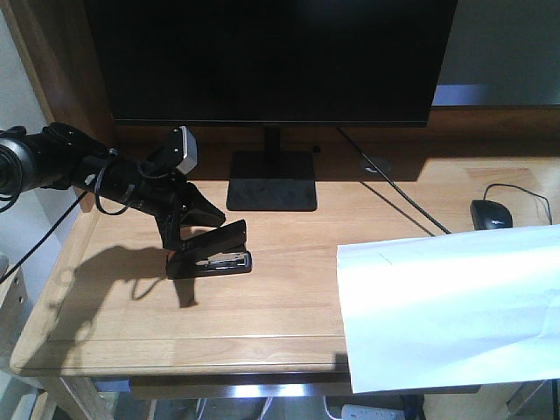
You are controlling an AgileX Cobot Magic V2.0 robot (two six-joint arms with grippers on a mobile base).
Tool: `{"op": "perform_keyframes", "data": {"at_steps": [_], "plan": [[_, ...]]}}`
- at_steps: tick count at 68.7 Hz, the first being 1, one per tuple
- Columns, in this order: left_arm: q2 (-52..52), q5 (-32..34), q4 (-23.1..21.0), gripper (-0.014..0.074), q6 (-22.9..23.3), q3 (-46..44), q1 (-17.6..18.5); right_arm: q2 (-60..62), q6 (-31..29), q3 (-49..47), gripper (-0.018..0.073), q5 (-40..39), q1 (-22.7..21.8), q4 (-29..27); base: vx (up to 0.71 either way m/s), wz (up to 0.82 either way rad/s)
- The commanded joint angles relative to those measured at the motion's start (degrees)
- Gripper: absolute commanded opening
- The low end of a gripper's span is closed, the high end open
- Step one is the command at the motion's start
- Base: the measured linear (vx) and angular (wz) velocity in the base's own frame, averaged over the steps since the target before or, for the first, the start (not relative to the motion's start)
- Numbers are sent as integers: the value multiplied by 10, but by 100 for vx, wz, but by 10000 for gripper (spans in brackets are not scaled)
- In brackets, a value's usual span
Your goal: Grab stapler and paper to desk for stapling
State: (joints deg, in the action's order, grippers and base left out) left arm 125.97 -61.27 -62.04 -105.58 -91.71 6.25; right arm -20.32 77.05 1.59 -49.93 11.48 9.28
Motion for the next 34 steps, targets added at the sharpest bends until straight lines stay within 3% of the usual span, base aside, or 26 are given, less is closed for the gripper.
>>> {"op": "perform_keyframes", "data": {"at_steps": [1, 34], "plan": [[-35, -18, -36, -8, 6, -17, 4, -4, -7, 2, -2, -35, 1, -1, 0, 0], [-35, -18, -36, -8, 6, -17, 4, -4, -7, 2, -2, -35, 1, -5, 0, 0]]}}
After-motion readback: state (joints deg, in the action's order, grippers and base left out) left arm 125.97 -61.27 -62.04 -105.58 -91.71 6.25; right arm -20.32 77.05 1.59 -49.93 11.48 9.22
